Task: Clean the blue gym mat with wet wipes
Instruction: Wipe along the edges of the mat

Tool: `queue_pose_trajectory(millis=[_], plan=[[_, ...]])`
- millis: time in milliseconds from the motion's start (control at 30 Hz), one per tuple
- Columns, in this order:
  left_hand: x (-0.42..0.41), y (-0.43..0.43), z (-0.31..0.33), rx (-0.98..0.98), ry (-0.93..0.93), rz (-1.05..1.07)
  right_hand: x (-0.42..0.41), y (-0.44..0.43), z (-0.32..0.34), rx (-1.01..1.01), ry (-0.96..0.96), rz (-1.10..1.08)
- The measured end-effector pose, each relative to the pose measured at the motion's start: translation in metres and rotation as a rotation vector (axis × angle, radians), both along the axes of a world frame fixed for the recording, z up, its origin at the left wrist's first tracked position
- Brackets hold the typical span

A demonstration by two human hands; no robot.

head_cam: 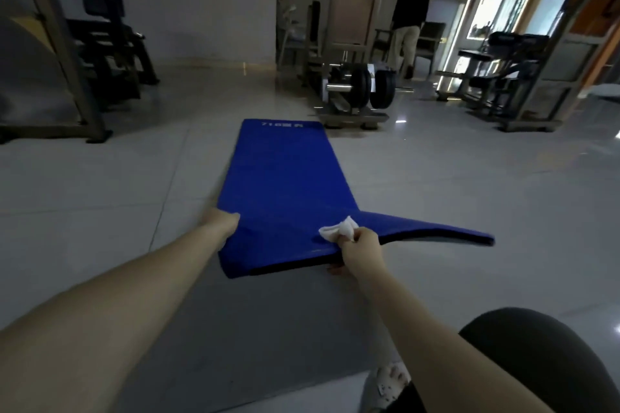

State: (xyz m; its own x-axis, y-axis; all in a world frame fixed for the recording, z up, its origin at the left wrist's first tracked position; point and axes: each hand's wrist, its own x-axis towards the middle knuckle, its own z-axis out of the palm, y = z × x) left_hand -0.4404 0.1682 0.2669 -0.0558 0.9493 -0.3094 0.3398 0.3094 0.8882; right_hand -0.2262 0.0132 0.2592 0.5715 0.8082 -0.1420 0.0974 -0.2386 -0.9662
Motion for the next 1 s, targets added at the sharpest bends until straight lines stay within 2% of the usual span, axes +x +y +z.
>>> queue_pose_trajectory(millis=[133, 233, 300, 400, 633, 767, 800, 833, 933, 967, 1000], plan=[[-0.03, -0.002, -0.02, -0.038, -0.047, 0.028, -0.018, 0.014, -0.026, -0.245, 0.255, 0.084], [-0.05, -0.015, -0.023, -0.216, -0.146, -0.028, -0.031, 0.016, -0.045, -0.31, 0.371, 0.109], [-0.07, -0.033, -0.043, -0.332, -0.099, -0.056, -0.048, 0.017, -0.063, -0.367, 0.403, 0.154], [-0.096, -0.056, -0.083, -0.376, -0.045, -0.009, -0.069, 0.016, -0.088, -0.473, 0.452, 0.235], [-0.148, -0.059, -0.157, -0.409, -0.009, 0.086, -0.096, 0.015, -0.135, -0.671, 0.368, 0.386], [-0.166, -0.043, -0.191, -0.555, 0.019, -0.007, -0.113, 0.023, -0.185, -0.77, 0.28, 0.442], [-0.167, -0.039, -0.2, -0.594, 0.031, -0.042, -0.114, 0.026, -0.195, -0.822, 0.237, 0.421], [-0.168, -0.036, -0.212, -0.61, 0.04, -0.072, -0.113, 0.029, -0.206, -0.855, 0.095, 0.425], [-0.167, -0.035, -0.247, -0.531, 0.097, -0.12, -0.105, 0.038, -0.235, -0.817, -0.75, 0.607], [-0.168, -0.037, -0.257, -0.498, 0.139, -0.135, -0.102, 0.04, -0.246, -0.772, -0.94, 0.656], [-0.169, -0.039, -0.264, -0.474, 0.201, -0.163, -0.101, 0.04, -0.254, -0.74, -1.017, 0.68]])
